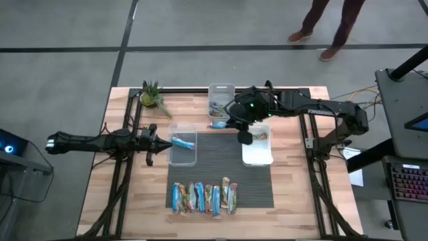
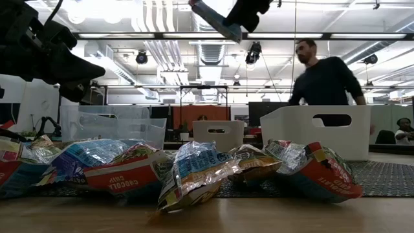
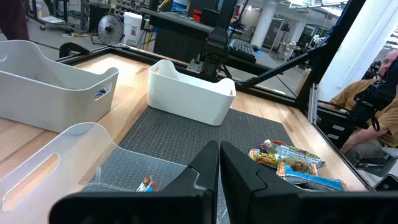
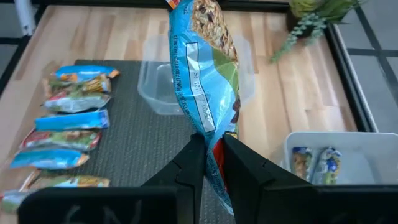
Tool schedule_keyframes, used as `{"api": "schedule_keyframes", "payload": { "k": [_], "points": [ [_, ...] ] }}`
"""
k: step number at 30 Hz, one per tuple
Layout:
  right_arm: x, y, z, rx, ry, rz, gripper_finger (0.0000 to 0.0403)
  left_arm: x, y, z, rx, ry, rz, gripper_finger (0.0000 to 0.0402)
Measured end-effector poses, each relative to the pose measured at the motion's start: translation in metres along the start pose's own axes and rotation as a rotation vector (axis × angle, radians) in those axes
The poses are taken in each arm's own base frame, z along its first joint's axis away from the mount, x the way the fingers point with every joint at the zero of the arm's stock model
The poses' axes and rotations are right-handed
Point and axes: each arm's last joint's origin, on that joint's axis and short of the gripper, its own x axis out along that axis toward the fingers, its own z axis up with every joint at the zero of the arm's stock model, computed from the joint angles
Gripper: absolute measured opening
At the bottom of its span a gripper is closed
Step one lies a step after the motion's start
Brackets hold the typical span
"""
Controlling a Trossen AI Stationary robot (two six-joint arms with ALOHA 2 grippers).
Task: Pick and place Granola Bars by type
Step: Put the red granola bar into the transparent bin
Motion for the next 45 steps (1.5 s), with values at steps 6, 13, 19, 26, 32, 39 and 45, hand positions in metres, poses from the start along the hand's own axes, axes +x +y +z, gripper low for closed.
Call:
{"api": "schedule_keyframes", "payload": {
  "k": [6, 13, 19, 26, 32, 39, 45],
  "points": [
    [0.018, -0.008, 0.015, -0.011, 0.004, -0.001, 0.0047, 0.000, 0.000, 0.000, 0.000, 0.000, 0.000, 0.0000],
    [0.046, -0.015, 0.037, 0.038, 0.000, -0.004, 0.0047, 0.000, 0.000, 0.000, 0.000, 0.000, 0.000, 0.0000],
    [0.071, -0.020, 0.057, 0.084, 0.016, -0.002, 0.0047, 0.000, 0.000, 0.000, 0.000, 0.000, 0.000, 0.0000],
    [0.101, -0.026, 0.072, 0.098, 0.052, -0.001, 0.0047, 0.000, 0.000, 0.000, 0.000, 0.000, 0.000, 0.0000],
    [0.125, -0.028, 0.074, 0.101, 0.086, 0.003, 0.0047, 0.000, 0.000, 0.000, 0.000, 0.000, 0.000, 0.0000],
    [0.151, -0.030, 0.071, 0.140, 0.115, 0.007, 0.0047, 0.000, 0.000, 0.000, 0.000, 0.000, 0.000, 0.0000],
    [0.156, -0.031, 0.072, 0.173, 0.106, 0.019, 0.0047, 0.000, 0.000, 0.000, 0.000, 0.000, 0.000, 0.0000]
  ]
}}
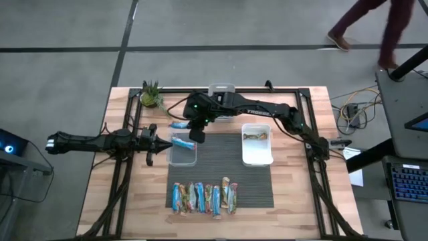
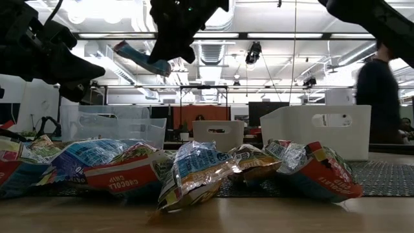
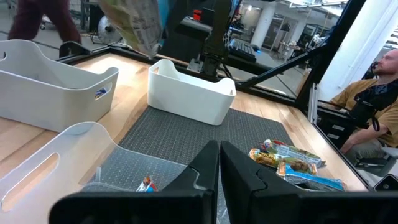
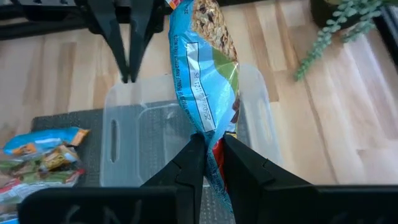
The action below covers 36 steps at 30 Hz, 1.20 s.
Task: Pick and place Granola Bars by type
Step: Put the red granola bar into the transparent bin
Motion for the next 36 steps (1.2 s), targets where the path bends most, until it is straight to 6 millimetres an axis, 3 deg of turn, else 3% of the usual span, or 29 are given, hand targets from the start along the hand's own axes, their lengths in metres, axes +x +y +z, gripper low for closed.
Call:
{"api": "schedule_keyframes", "payload": {
  "k": [17, 36],
  "points": [
    [-0.007, -0.006, 0.004, 0.029, -0.013, 0.002, 0.0047, 0.000, 0.000, 0.000, 0.000, 0.000, 0.000, 0.0000],
    [0.052, -0.015, -0.014, 0.034, 0.060, 0.001, 0.0047, 0.000, 0.000, 0.000, 0.000, 0.000, 0.000, 0.0000]
  ]
}}
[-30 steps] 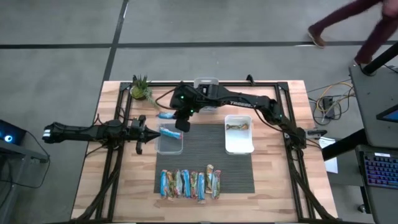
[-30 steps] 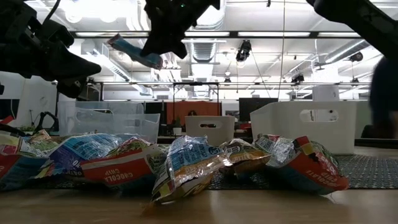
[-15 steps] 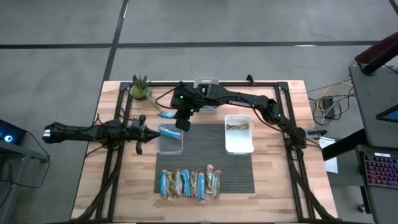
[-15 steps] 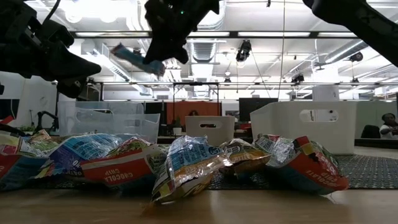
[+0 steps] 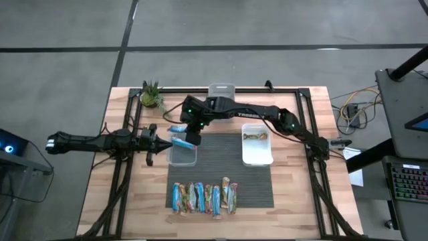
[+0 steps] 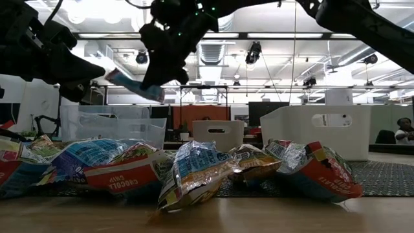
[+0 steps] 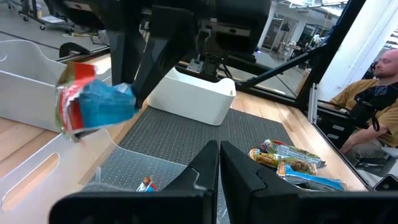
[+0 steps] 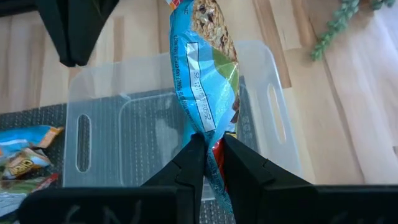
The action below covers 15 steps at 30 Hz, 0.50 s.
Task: Pick and place Granola Bars by type
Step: Put the red granola bar into the transparent bin
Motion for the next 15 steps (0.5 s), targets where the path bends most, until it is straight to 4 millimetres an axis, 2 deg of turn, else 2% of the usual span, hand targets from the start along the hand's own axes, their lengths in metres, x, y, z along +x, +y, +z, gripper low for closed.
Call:
{"api": "schedule_keyframes", "payload": {
  "k": [15],
  "points": [
    [0.0090, -0.0056, -0.0012, 0.002, -0.020, -0.013, 0.0047, 0.0000, 0.0000, 0.0000, 0.000, 0.000, 0.000, 0.0000]
  ]
}}
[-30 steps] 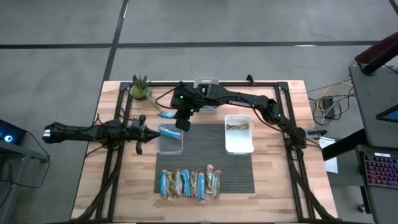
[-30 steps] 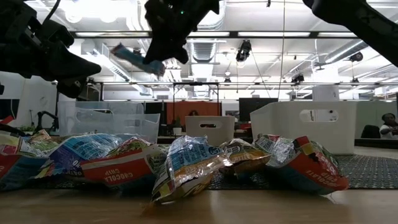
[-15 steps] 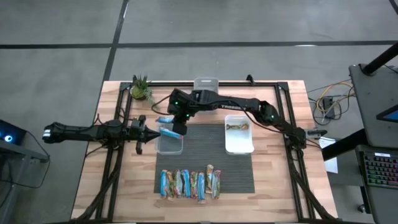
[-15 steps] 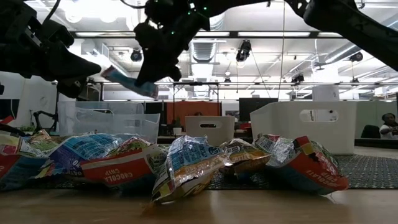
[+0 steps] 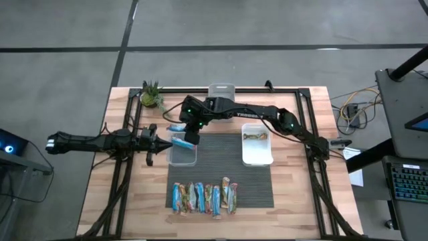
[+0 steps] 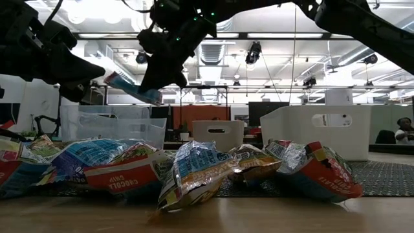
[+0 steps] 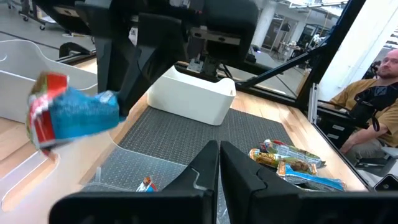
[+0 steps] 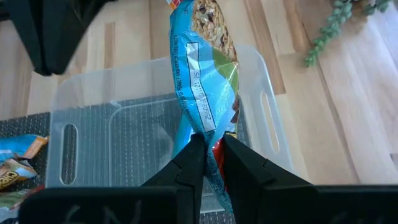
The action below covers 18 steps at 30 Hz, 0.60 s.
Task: Pick and place Granola Bars by type
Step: Put the red granola bar into the transparent bin
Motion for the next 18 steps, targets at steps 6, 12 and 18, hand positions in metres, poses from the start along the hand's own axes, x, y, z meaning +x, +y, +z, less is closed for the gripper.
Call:
{"api": "schedule_keyframes", "payload": {
  "k": [6, 12, 18],
  "points": [
    [0.004, -0.001, -0.004, 0.003, 0.016, -0.001, 0.0047, 0.000, 0.000, 0.000, 0.000, 0.000, 0.000, 0.0000],
    [0.012, -0.003, -0.010, -0.002, 0.036, -0.003, 0.0047, 0.000, 0.000, 0.000, 0.000, 0.000, 0.000, 0.0000],
    [0.020, -0.004, -0.016, -0.013, 0.032, -0.003, 0.0047, 0.000, 0.000, 0.000, 0.000, 0.000, 0.000, 0.0000]
  ]
}}
